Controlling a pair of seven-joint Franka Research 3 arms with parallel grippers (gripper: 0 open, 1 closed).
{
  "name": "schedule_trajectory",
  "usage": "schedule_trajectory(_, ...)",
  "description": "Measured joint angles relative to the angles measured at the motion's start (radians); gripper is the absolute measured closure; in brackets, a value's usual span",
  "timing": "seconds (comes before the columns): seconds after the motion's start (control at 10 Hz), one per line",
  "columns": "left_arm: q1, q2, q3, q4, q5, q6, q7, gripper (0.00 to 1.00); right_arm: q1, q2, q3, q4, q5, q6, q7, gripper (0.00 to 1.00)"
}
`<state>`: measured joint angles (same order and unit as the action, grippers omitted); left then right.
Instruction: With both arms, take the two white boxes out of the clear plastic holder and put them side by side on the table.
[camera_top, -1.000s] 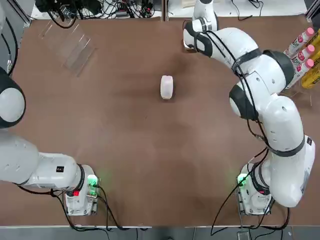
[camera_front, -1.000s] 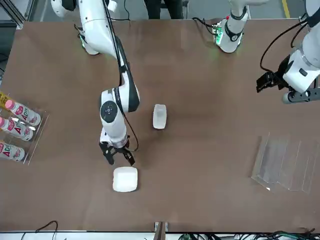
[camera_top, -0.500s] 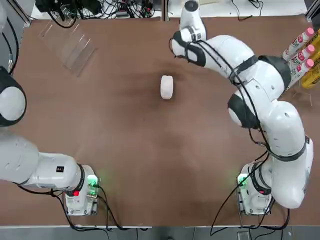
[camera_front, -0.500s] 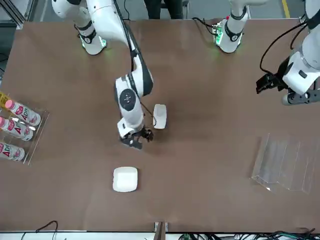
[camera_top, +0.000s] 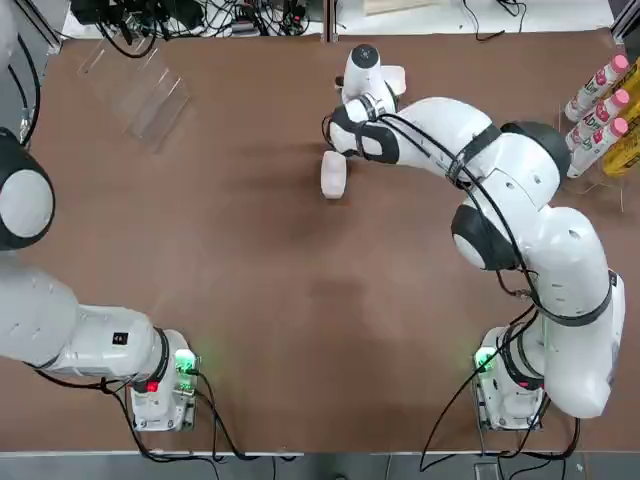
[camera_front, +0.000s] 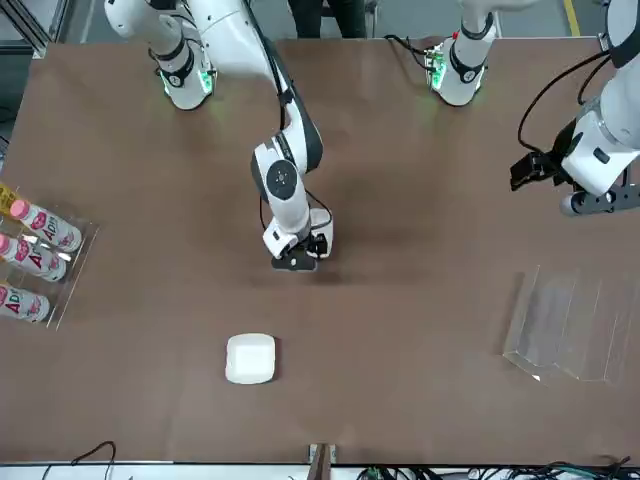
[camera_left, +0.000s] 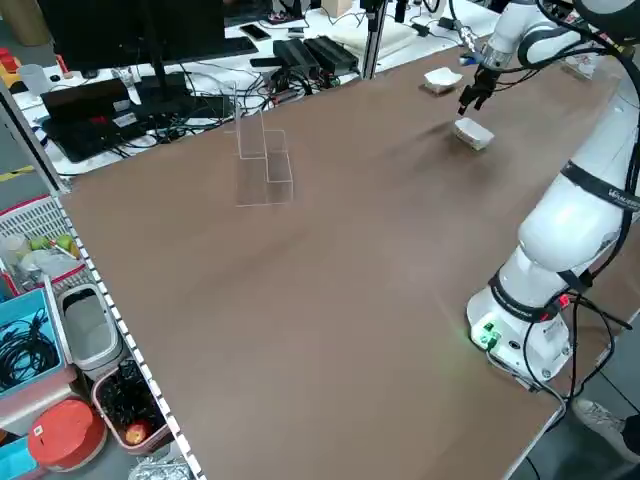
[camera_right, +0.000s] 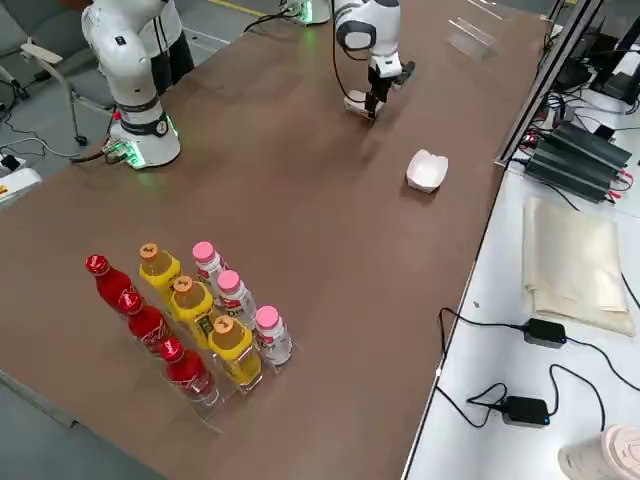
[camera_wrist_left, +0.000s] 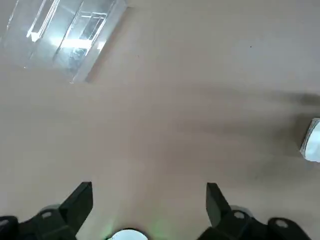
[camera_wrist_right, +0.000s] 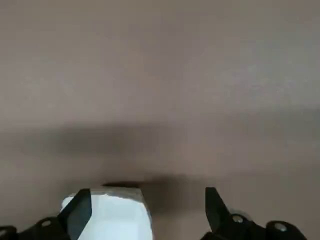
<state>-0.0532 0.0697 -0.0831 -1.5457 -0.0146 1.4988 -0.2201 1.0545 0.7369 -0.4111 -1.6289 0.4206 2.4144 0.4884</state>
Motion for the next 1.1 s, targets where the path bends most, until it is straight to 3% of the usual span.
schedule_trajectory(0.4,-0.002,0.006,-0.001,-0.001,0.029,0.078,0.001,0.00,-0.001,-0.062,0.013,-0.114,0.061,0.088,-0.105,0.00)
schedule_trajectory(0.7,-0.002,0.009,-0.001,-0.001,0.029,0.091,0.001,0.00,0.000,-0.080,0.045,-0.151,0.188,0.088,-0.112,0.00)
schedule_trajectory(1.1,0.012,0.009,0.004,0.002,0.029,0.091,0.088,0.00,0.000,-0.080,0.072,-0.196,0.213,0.115,-0.113,0.03)
